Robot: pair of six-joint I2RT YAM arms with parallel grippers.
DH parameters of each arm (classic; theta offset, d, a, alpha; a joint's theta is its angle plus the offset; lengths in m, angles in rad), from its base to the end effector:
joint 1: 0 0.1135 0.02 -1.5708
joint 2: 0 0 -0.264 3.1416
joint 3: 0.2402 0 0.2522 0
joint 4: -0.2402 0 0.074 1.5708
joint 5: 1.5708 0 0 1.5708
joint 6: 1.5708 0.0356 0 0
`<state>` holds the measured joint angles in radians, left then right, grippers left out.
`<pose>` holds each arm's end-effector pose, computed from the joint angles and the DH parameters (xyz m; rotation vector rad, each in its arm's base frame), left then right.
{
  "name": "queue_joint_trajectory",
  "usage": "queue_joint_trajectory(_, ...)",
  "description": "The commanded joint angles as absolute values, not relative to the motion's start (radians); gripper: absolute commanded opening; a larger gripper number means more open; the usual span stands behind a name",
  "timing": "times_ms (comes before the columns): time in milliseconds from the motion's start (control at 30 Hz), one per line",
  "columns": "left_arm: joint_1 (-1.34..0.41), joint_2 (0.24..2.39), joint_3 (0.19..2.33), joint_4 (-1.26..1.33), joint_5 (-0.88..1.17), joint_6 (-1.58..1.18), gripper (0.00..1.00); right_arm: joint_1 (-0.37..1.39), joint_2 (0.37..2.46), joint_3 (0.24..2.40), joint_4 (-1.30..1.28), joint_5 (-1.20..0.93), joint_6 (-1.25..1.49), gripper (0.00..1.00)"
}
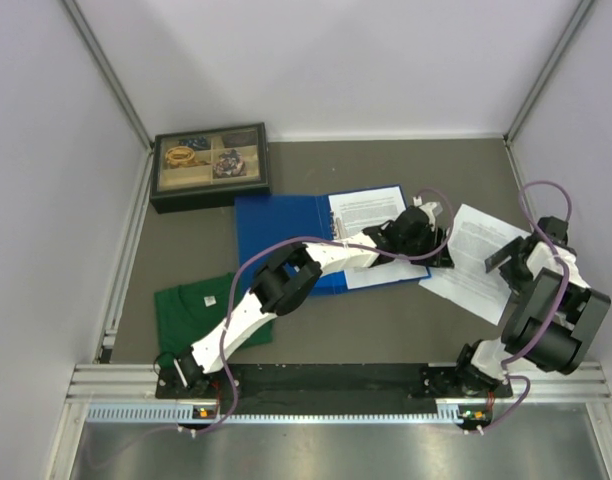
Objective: Put the files into the folder
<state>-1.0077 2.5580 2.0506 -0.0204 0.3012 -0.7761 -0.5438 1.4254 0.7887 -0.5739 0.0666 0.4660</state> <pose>0.2990 -0.4934 0.1380 0.4823 2.3460 -1.2943 0.2153 -0.1329 0.1748 1.3606 2.4268 -0.1123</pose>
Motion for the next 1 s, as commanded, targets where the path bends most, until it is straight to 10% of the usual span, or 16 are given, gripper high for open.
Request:
queue_joint_trajectory(0, -1.009, 2.586, 2.043, -0.055, 0.272, -0.816, 0.57, -0.549, 1.442, 0.773, -0.526, 0.039, 0.456, 0.94)
queue_joint_trajectory(967, -0.953, 2.642, 2.105, -0.204, 0.394, -0.750, 0.54, -0.431, 1.404, 0.654, -0.350, -0.373, 0.426, 0.95)
